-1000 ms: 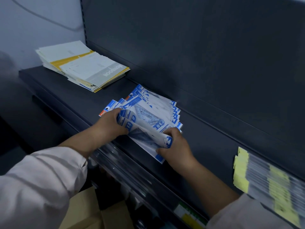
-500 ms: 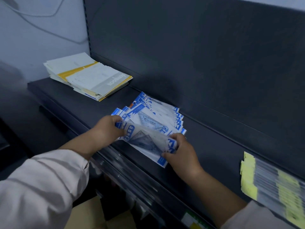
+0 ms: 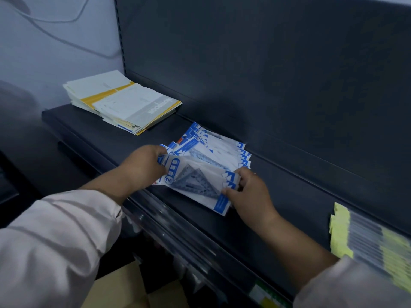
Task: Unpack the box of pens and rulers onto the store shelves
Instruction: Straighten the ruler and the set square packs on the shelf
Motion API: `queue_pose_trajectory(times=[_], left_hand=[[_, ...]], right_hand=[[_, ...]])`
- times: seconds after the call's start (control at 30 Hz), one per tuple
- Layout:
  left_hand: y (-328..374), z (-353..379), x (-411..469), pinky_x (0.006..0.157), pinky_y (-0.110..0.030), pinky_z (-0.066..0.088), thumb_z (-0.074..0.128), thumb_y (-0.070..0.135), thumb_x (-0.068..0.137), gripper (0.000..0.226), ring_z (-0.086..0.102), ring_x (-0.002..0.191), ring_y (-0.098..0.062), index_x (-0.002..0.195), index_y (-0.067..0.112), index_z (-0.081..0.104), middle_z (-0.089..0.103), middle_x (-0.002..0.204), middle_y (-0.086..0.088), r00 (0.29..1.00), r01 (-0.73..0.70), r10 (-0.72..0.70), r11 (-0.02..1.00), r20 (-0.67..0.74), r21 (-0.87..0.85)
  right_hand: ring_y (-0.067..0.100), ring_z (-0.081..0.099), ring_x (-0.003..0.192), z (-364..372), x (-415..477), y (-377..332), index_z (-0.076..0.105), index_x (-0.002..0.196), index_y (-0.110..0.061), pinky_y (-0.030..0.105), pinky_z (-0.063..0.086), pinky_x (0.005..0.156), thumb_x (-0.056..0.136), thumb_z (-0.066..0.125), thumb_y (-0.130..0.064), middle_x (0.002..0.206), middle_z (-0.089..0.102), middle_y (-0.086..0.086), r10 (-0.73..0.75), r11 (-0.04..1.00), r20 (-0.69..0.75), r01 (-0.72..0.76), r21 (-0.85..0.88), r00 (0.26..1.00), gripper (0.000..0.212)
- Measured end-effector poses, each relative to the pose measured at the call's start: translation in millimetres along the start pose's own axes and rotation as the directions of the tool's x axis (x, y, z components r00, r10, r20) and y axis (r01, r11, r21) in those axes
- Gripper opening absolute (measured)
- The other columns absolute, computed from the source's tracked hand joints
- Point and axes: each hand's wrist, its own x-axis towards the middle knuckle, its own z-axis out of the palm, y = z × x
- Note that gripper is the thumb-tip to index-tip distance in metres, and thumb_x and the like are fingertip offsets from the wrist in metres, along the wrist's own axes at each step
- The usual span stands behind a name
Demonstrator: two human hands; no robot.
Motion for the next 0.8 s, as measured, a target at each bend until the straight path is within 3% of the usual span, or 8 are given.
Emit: queue_pose_trajectory(times=[0.1,0.2,0.33,0.4,0.47,0.57,0.7,0.8], left_hand=[[2.9,0.7,-1.1,0.061,-0.027,0.040,0.063,0.008,0.077,0.019,0.056,0.077,-0.023,0.077,0.024,0.054,0.059,0.083,-0.002,0.998,-0.057,0.053,0.982,0.024,0.180],[3.0,4.8,-1.5,0.065,-0.026,0.040,0.065,0.014,0.077,0.018,0.053,0.081,-0.020,0.089,0.025,0.058,0.057,0.086,0.003,0.994,-0.107,0.102,0.959,0.033,0.261],[6.3,2.0,1.7,0.066,-0.027,0.038,0.059,0.019,0.084,0.009,0.056,0.087,-0.023,0.080,0.025,0.053,0.055,0.083,0.003,0.991,-0.131,0.136,0.920,0.012,0.370],[8.6,-1.8,2.1,0.068,-0.027,0.034,0.054,0.020,0.086,0.011,0.057,0.091,-0.024,0.080,0.028,0.049,0.056,0.086,0.004,0.989,-0.123,0.145,0.883,-0.014,0.454],[10.7,-2.3,1.7,0.076,-0.029,0.036,0.051,0.020,0.087,0.015,0.056,0.100,-0.024,0.098,0.030,0.054,0.061,0.101,0.003,0.990,-0.102,0.141,0.824,-0.026,0.557],[15.3,4.3,3.0,0.096,-0.036,0.034,0.050,0.019,0.084,0.044,0.049,0.112,-0.024,0.127,0.027,0.046,0.054,0.118,0.000,0.992,-0.076,0.123,0.727,-0.020,0.682],[21.5,17.7,1.7,0.113,-0.042,0.014,0.054,0.029,0.086,0.065,0.018,0.141,-0.020,0.144,0.036,0.027,0.028,0.149,0.006,0.969,-0.242,0.215,0.754,0.118,0.610],[21.2,25.2,1.8,0.113,-0.040,0.009,0.055,0.024,0.082,0.059,0.014,0.142,-0.015,0.136,0.043,0.038,0.035,0.144,0.014,0.945,-0.321,0.239,0.806,0.223,0.498]], right_hand=[[0.010,0.043,0.057,3.6,-4.7,0.9,0.048,0.066,-0.019,0.030,0.041,0.058,0.076,0.070,-0.007,0.065,0.050,-0.003,-0.040,0.995,0.016,0.041,-0.089,0.999,0.027],[0.008,0.038,0.055,7.5,-10.5,2.0,0.044,0.061,-0.021,0.022,0.034,0.053,0.078,0.069,-0.007,0.067,0.046,-0.002,-0.018,0.996,0.062,0.023,-0.084,0.998,0.033],[0.013,0.052,0.056,7.0,-13.0,-6.5,0.054,0.076,-0.012,0.030,0.047,0.057,0.080,0.070,-0.004,0.067,0.057,0.003,0.057,0.994,0.111,-0.067,0.083,0.992,0.018],[0.012,0.063,0.062,9.1,-14.6,-11.7,0.056,0.084,-0.018,0.033,0.055,0.063,0.082,0.068,-0.002,0.076,0.065,-0.002,0.096,0.980,0.160,-0.121,0.155,0.982,0.020],[0.005,0.065,0.067,12.7,-15.5,-12.3,0.055,0.092,-0.025,0.026,0.057,0.065,0.083,0.067,-0.003,0.084,0.064,-0.006,0.103,0.988,0.176,-0.121,0.092,0.979,0.027],[0.004,0.064,0.070,16.9,-14.3,-10.6,0.054,0.095,-0.029,0.025,0.056,0.067,0.082,0.069,-0.006,0.088,0.065,-0.008,0.107,0.994,0.196,-0.110,0.006,0.975,0.030],[-0.003,0.056,0.055,18.3,-12.4,-11.4,0.055,0.086,-0.029,0.018,0.050,0.055,0.082,0.066,-0.006,0.077,0.063,-0.010,0.046,0.997,0.208,-0.033,-0.064,0.977,0.027],[-0.005,0.056,0.057,18.6,-10.7,-13.8,0.056,0.082,-0.029,0.014,0.045,0.053,0.082,0.069,-0.012,0.075,0.062,-0.013,0.004,0.996,0.211,0.015,-0.091,0.978,0.022]])
